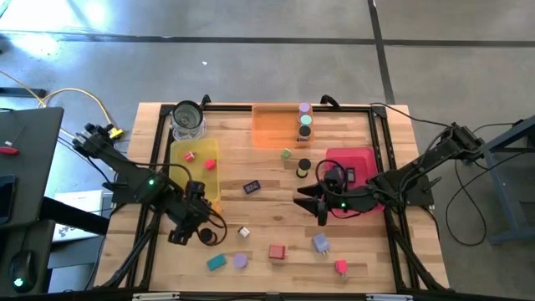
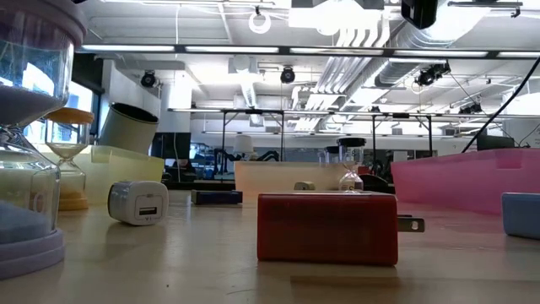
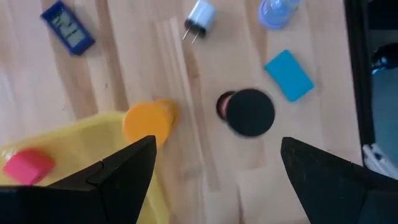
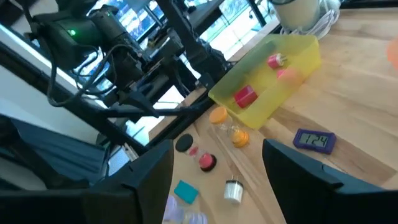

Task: Pick & Place Office items
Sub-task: Put the yellow hourglass in the orange bin

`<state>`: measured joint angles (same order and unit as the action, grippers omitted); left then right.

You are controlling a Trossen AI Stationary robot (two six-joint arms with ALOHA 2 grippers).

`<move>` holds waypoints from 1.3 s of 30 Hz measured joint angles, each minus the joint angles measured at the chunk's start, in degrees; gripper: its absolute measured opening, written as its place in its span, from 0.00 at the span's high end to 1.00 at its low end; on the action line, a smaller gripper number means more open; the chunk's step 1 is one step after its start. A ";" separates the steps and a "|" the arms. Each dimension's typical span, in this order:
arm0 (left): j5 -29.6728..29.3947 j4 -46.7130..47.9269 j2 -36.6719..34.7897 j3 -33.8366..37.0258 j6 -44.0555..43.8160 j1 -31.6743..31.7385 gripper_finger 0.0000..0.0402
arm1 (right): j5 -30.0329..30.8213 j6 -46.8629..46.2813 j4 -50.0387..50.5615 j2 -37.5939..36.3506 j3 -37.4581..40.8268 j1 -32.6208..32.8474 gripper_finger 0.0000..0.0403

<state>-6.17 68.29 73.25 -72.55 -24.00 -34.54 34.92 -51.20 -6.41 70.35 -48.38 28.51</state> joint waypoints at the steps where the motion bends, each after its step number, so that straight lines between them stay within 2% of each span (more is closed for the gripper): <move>1: -0.01 -0.10 0.48 0.00 0.64 0.01 0.16 | -0.24 0.01 0.37 0.00 0.00 -0.05 0.42; 7: -0.23 0.71 1.12 0.02 6.57 2.73 0.16 | -2.82 0.29 1.55 -0.15 0.00 -1.48 0.42; 12: -0.29 1.79 1.14 0.08 10.51 6.78 0.16 | -7.41 0.44 2.52 -0.17 0.00 -3.30 0.42; 20: -0.24 0.86 1.15 4.15 11.42 10.88 0.16 | -14.41 1.45 3.15 -0.17 0.00 -4.71 0.42; 28: -0.23 -5.74 1.53 8.68 12.17 11.19 0.16 | -15.68 2.19 4.77 -0.20 0.00 -4.72 0.42; 39: -0.16 -9.33 1.58 11.70 10.43 11.19 0.16 | -16.07 1.95 7.09 -0.20 0.00 -4.63 0.42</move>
<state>-6.33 58.95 74.83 -60.86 -13.57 -23.35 18.85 -49.25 0.69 70.15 -48.38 23.88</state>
